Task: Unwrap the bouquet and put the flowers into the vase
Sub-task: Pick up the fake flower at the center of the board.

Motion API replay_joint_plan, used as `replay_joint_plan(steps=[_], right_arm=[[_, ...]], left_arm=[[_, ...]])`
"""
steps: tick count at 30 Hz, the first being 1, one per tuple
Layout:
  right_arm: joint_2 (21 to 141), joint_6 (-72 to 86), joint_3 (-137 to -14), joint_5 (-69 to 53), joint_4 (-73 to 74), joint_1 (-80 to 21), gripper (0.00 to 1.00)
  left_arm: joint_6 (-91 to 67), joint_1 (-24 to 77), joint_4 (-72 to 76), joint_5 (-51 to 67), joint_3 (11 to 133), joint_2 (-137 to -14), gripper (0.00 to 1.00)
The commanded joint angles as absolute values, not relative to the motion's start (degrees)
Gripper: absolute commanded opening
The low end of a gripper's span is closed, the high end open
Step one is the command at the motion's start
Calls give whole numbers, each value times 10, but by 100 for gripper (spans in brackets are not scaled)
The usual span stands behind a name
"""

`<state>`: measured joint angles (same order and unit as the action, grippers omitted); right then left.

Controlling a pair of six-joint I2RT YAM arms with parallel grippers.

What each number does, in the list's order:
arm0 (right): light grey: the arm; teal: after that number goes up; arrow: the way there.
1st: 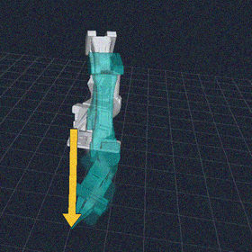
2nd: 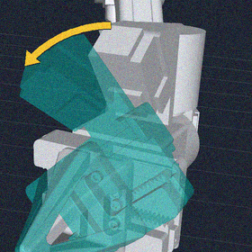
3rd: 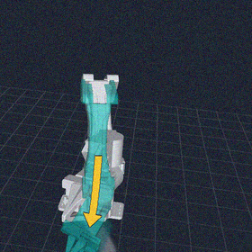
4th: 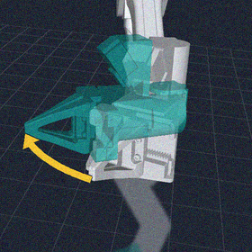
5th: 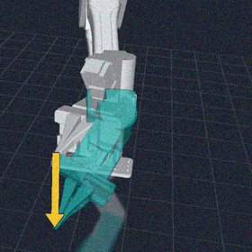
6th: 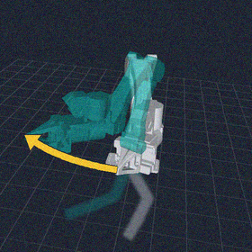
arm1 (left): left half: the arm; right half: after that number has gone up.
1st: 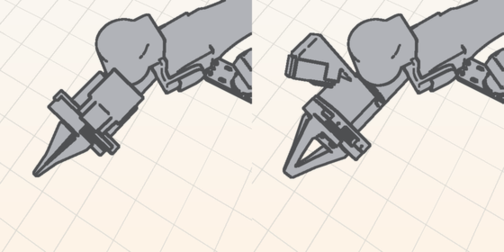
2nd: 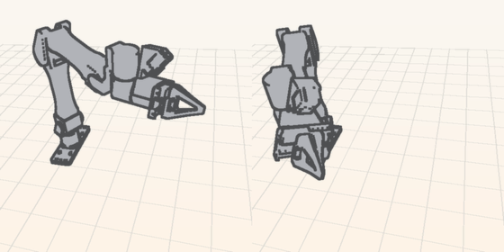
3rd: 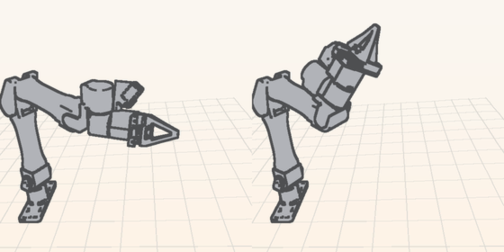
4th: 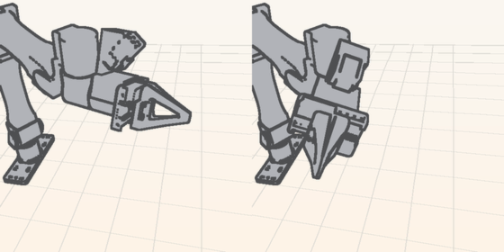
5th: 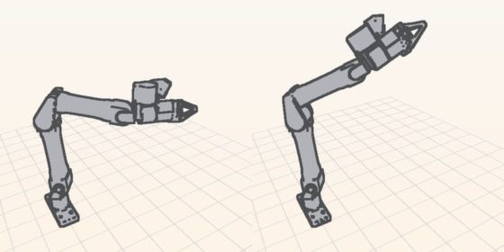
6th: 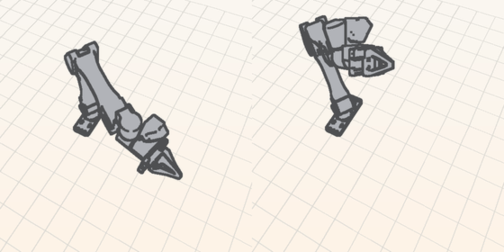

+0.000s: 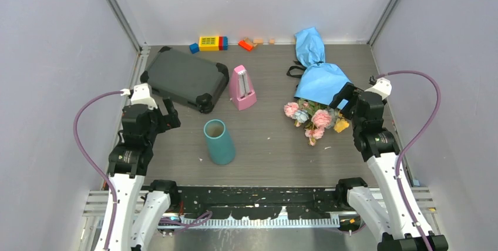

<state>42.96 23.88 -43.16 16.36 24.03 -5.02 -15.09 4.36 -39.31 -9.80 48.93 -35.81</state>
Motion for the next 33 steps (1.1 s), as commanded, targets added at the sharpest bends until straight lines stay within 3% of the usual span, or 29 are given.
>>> replay_joint_plan(steps=[1,17,33], right_arm=[[422,237,-435,183,206,-48,96],[423,248,-467,233,244,-48,95],[858,133,-792,109,340,-48,96]], left_arm=[[-158,40,-375,-94,500,-354,98],[-183,40,-375,-142,542,-349,98],[-178,32,-313,-47,526,-394,98]])
